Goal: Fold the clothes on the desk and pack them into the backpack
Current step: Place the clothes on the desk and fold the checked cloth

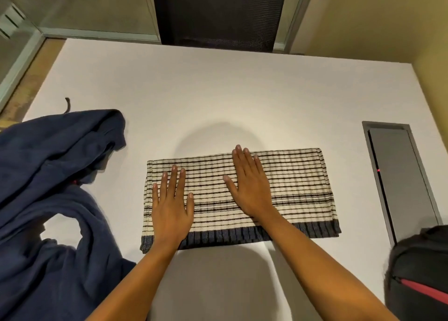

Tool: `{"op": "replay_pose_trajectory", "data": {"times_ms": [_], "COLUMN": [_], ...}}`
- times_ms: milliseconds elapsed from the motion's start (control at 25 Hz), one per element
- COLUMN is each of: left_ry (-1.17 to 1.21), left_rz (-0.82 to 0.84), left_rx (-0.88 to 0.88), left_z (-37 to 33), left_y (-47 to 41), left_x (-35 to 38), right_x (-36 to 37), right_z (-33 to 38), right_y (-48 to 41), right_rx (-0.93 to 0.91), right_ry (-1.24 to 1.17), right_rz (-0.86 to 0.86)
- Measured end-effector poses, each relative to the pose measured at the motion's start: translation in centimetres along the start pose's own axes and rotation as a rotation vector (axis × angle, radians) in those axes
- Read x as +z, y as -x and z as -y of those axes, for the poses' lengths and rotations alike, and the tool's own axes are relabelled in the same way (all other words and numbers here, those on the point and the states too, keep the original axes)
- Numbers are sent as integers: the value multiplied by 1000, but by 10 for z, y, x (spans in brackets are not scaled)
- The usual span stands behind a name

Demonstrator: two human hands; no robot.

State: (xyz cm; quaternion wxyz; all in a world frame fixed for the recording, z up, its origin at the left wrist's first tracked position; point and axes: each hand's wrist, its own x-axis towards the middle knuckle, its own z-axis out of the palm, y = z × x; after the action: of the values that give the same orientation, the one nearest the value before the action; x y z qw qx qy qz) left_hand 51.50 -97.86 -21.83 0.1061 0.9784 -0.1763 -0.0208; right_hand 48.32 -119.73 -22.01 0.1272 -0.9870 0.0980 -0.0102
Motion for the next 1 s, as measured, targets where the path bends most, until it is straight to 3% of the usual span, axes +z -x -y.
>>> {"op": "replay_pose_trajectory", "data": {"times_ms": [240,360,440,560,640,1000], "left_ry": [1,-5,-3,-4,-5,11], "left_rz": [2,-8,-12,-11,-11,-19], "left_rx": [3,-1,-4,-6,-6,-3], "left_z": [0,-1,-1,0,0,0], "left_y": [1,1,1,0,1,0], "left_x": [0,0,0,0,0,0], "right_x": [-29,-35,-32,-8,8,-26], "right_z": [-111,-93,-38,52,67,-78], "right_y": [24,26,31,56,73,110], "right_rx": [382,525,443,86,-24,277], "right_ry": [40,-7,-60,-119,-44,53], "right_rz": [-94,-139,-118,32,59,-46]}}
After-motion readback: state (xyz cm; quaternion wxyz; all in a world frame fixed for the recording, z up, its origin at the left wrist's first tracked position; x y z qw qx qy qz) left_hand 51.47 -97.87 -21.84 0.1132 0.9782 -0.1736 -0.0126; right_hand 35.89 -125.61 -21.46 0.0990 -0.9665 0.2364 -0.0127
